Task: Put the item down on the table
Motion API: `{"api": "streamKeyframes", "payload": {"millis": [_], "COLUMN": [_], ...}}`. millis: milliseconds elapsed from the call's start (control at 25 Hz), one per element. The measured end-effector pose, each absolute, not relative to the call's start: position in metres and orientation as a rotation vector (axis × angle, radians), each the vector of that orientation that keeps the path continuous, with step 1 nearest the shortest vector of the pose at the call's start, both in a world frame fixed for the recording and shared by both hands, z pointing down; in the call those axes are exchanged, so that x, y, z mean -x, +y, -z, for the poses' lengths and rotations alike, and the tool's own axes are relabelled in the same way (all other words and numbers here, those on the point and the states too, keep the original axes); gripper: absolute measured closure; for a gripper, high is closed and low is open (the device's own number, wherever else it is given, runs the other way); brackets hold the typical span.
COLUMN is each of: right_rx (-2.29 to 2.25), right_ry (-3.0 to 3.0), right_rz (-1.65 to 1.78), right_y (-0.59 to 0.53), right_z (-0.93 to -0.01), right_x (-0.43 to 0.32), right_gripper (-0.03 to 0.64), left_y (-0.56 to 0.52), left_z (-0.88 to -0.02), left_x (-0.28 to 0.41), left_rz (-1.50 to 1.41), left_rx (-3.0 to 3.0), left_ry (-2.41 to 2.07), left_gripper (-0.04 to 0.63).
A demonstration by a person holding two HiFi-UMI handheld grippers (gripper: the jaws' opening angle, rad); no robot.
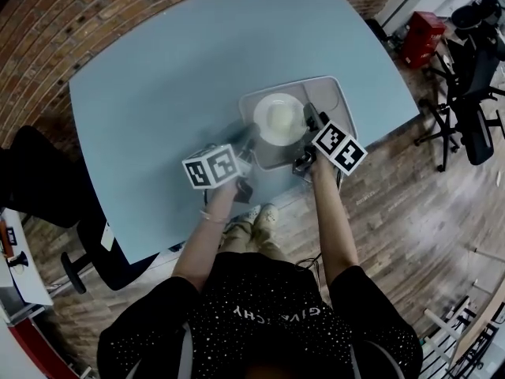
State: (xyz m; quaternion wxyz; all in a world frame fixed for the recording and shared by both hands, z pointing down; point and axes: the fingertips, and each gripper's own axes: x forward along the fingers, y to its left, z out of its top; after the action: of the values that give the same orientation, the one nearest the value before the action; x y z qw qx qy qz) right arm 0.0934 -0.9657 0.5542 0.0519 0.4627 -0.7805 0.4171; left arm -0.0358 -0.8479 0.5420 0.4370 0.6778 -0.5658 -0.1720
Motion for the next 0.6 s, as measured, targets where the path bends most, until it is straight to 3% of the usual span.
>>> {"api": "streamKeyframes", "payload": {"millis": [80,160,480,600], "right_rx": [-1.348,-1.292,-1.068,-1.044], "right_ry": [-2.534,-2.652,-2.672,-2.683], "right_rz": [-1.517,-1.857,-2.614,-2.628], "right_y": [-0.953,-0.94,-0.895,-0.891], "right_z": [-0.534,-0.515,-0.485,-0.481], "right_x": [-0.099,-0.111,-0.152,-0.16], "right_gripper": [0.39,0.601,0.603,0.604], "left_y": [-0.846,-0.845,-0.838,-0.837], "left_z": [-0.538,-0.53,-0.507,-0.496], "left_x": [0.033,0.025,0.004,-0.007], "left_rz": [0.434,0.448,0.507,0.536], "left_rx": [-1.687,-1.703,-1.721,-1.736], "left_ry": [-1.408,-1.392,-1.339,-1.312], "left_gripper": [0.583,0.583,0.583,0.583]}}
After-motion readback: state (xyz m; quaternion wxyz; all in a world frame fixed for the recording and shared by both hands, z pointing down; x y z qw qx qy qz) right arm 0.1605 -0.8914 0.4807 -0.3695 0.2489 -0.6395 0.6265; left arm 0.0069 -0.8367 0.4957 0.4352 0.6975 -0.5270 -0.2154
